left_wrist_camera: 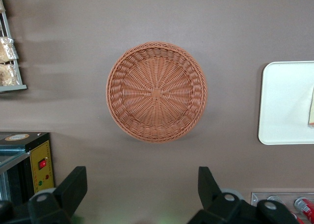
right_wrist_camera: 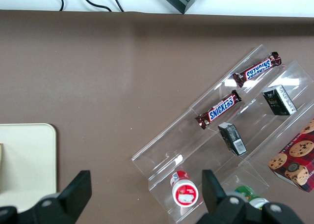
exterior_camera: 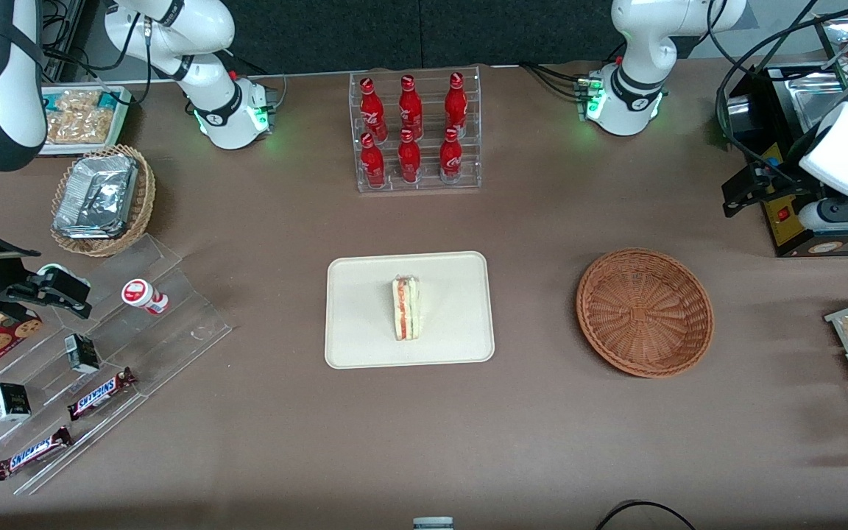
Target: Place sandwich from basket to tray
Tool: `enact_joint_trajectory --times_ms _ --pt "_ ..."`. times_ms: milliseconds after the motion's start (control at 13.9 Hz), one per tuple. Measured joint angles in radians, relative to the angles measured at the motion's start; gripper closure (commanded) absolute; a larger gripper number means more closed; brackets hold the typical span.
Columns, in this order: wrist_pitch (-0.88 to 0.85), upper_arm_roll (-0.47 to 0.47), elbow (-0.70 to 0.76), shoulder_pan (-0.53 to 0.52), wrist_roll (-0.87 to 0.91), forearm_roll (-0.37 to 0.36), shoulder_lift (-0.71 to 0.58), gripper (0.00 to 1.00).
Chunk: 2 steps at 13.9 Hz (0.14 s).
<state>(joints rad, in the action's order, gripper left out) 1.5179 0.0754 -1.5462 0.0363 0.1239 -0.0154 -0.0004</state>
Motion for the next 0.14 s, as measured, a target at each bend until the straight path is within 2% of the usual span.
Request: enact_joint_trajectory --times_ms 144 --pt "0.0 0.0 0.0 0.0 0.0 0.0 0.001 0.0"
